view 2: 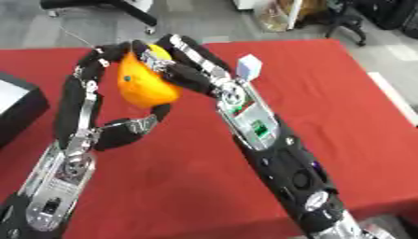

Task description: Pick up the objects with one hand, pass them to the other hand, and then place them into the box on the other side of the table.

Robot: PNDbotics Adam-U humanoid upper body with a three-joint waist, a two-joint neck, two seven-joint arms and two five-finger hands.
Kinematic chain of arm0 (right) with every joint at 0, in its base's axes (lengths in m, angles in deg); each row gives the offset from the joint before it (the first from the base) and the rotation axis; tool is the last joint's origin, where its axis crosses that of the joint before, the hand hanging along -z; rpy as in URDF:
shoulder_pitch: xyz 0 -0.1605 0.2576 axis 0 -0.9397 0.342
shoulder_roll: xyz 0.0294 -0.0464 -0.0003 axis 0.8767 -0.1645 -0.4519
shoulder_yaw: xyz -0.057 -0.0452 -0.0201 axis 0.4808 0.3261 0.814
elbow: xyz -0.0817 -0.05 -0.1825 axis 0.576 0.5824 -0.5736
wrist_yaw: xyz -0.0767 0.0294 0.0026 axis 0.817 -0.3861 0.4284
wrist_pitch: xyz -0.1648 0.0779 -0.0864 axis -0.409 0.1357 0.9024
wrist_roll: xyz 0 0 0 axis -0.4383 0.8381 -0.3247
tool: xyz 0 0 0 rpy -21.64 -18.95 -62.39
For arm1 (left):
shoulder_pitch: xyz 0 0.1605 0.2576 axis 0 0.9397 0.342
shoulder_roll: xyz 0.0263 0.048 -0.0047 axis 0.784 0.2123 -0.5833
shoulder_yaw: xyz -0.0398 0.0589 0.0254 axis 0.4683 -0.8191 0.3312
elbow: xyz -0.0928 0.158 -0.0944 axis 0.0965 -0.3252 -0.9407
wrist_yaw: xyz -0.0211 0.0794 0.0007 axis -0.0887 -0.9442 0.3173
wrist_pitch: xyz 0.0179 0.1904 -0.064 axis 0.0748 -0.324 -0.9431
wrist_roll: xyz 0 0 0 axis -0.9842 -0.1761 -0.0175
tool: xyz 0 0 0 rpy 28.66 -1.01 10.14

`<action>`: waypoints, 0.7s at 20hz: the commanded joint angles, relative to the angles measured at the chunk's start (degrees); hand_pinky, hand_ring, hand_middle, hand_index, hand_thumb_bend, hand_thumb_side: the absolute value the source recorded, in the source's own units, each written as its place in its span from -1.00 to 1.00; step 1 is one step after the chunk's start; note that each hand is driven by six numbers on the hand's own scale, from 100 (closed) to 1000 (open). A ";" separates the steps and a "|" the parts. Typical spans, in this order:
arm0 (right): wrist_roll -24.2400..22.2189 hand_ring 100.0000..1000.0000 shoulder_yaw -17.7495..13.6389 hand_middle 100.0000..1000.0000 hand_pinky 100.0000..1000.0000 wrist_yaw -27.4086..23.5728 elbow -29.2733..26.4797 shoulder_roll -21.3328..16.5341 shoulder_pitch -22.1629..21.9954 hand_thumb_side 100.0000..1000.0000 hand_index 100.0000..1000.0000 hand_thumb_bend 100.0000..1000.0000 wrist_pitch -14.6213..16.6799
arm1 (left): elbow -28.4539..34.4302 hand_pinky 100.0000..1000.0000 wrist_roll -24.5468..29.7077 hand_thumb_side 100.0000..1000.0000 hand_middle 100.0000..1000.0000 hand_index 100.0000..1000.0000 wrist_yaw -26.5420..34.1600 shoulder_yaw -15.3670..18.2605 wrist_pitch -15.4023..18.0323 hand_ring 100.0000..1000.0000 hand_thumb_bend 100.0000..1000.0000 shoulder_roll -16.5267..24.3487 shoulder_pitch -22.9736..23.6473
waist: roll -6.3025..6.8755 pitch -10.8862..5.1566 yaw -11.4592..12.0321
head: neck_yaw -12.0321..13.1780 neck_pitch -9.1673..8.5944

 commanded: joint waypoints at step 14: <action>-4.07 -0.10 -0.41 -0.24 0.43 -2.39 -0.83 -0.21 0.70 1.00 -0.03 -1.00 0.77 | 0.54 0.30 -2.46 0.09 -0.10 0.29 1.22 -0.24 1.39 -0.12 -1.00 -0.89 -1.37 | 0.04 -0.70 -0.30 | 0.12 0.27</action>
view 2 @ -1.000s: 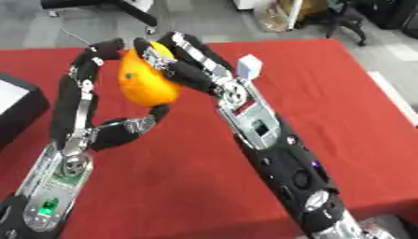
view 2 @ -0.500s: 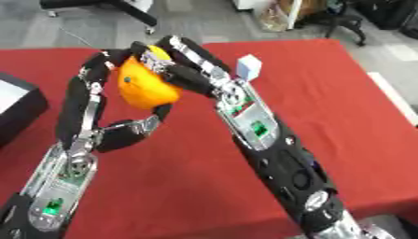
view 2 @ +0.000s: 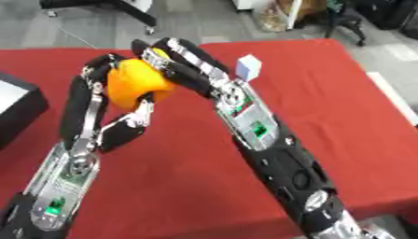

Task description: Pick up the objects with one hand, pass them to the other hand, and then place them into the box on the other side of the table.

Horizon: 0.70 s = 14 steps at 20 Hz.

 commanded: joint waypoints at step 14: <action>1.69 0.22 -8.04 0.30 0.57 0.01 -5.81 -6.22 2.39 1.00 0.63 -0.39 4.02 | -1.04 0.29 -5.17 0.08 -0.12 0.26 -5.27 4.33 -2.69 -0.14 -1.00 4.47 1.18 | 0.40 -1.23 -0.36 | -2.28 0.34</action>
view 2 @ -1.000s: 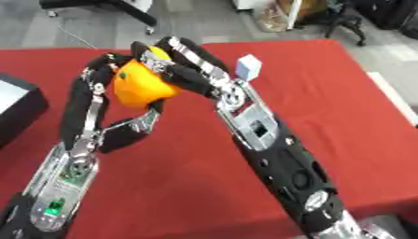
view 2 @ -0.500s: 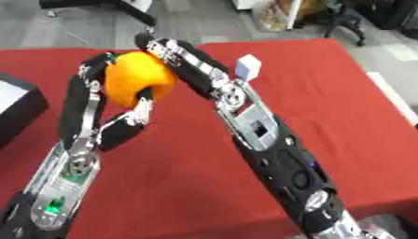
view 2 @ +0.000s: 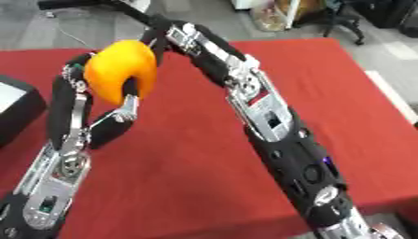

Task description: Pick up the objects with one hand, pass them to the other hand, and then place them into the box on the other side of the table.

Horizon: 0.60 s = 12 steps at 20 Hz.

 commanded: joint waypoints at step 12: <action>8.09 0.22 -10.50 0.34 0.58 8.39 -1.77 -12.21 -4.15 1.00 0.65 -0.66 1.96 | 5.45 0.35 -0.74 -0.20 -0.07 0.30 -3.54 11.87 -13.04 -0.09 -1.00 15.65 4.13 | 2.47 -0.97 -0.22 | 22.12 -7.27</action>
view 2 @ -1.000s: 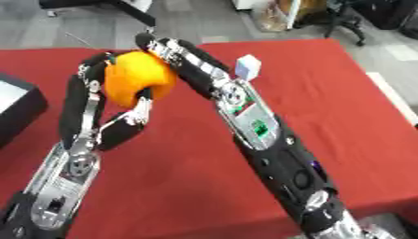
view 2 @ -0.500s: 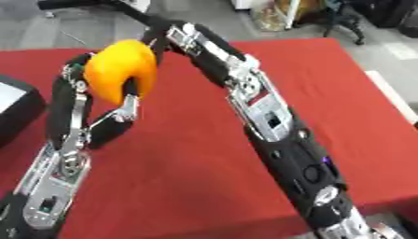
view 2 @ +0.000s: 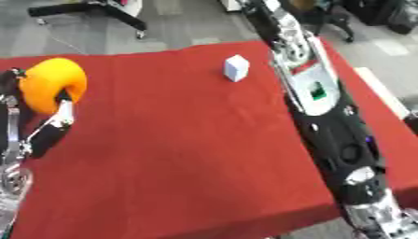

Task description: Pick up the objects with one hand, pass them to the other hand, and then place them into the box on the other side of the table.

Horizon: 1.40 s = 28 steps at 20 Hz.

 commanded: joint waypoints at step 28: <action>-8.35 0.22 -2.70 0.33 0.60 3.53 8.10 -0.64 -7.32 1.00 0.66 -0.90 4.58 | -28.01 0.62 53.58 0.71 0.52 0.74 -16.37 10.32 -7.89 0.47 0.68 28.36 -11.19 | 1.52 -2.00 -2.43 | 16.58 -2.14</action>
